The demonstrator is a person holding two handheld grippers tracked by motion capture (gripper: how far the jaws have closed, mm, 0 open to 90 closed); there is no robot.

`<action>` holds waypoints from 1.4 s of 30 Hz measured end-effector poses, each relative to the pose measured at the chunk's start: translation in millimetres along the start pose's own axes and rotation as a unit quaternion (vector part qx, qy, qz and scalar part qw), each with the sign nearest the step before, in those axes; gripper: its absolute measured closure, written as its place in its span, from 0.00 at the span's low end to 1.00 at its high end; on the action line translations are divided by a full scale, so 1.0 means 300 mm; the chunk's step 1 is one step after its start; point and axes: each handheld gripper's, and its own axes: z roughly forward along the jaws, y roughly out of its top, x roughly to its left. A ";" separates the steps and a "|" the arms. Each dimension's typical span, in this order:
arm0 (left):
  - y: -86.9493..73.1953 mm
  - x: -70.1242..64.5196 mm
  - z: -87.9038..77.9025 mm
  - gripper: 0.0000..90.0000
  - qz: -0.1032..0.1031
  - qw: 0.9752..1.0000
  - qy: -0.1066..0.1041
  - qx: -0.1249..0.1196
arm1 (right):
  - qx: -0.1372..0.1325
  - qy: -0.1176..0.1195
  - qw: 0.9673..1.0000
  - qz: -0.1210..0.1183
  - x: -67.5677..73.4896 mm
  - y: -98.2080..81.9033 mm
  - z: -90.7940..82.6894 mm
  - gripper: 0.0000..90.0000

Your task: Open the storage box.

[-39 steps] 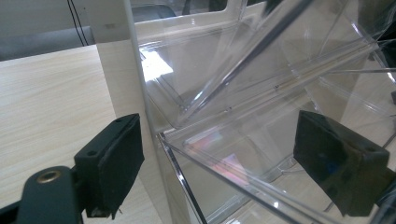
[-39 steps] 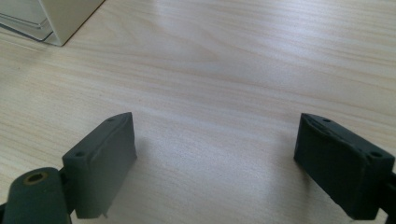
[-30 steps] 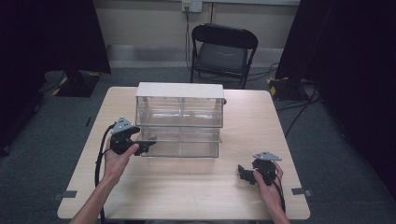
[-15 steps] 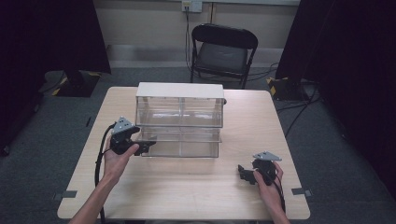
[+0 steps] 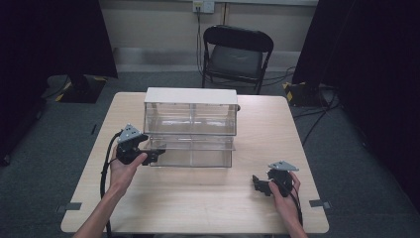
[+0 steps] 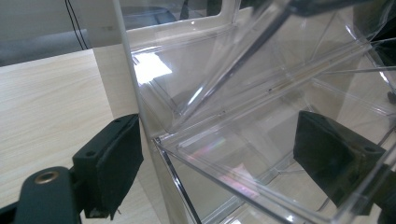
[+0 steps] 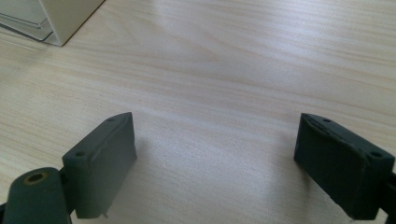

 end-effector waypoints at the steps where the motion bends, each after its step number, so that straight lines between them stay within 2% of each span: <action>1: 0.001 -0.001 -0.001 0.17 0.000 1.000 0.002 0.002 | 0.000 0.000 1.000 0.000 0.000 0.000 0.000 0.13; 15: 0.005 0.001 -0.004 0.17 -0.001 1.000 0.001 -0.006 | 0.000 0.000 1.000 0.000 0.000 0.000 0.000 0.13; 22: 0.007 -0.004 0.000 0.17 -0.010 1.000 0.002 -0.009 | 0.000 0.000 1.000 0.000 0.000 0.000 0.000 0.13; 26: 0.014 -0.004 -0.002 0.17 -0.007 1.000 0.005 -0.004 | 0.000 0.000 1.000 0.000 0.000 0.000 0.000 0.13; 29: 0.024 -0.006 -0.006 0.17 -0.013 1.000 0.004 -0.015 | 0.000 0.000 1.000 0.000 0.000 0.000 0.000 0.13; 30: 0.027 -0.004 -0.009 0.17 -0.007 1.000 0.004 -0.012 | 0.000 0.000 1.000 0.000 0.000 0.000 0.000 0.13; 42: 0.032 -0.003 -0.009 0.16 -0.008 1.000 0.003 -0.014 | 0.000 0.000 1.000 0.000 0.000 0.000 0.000 0.13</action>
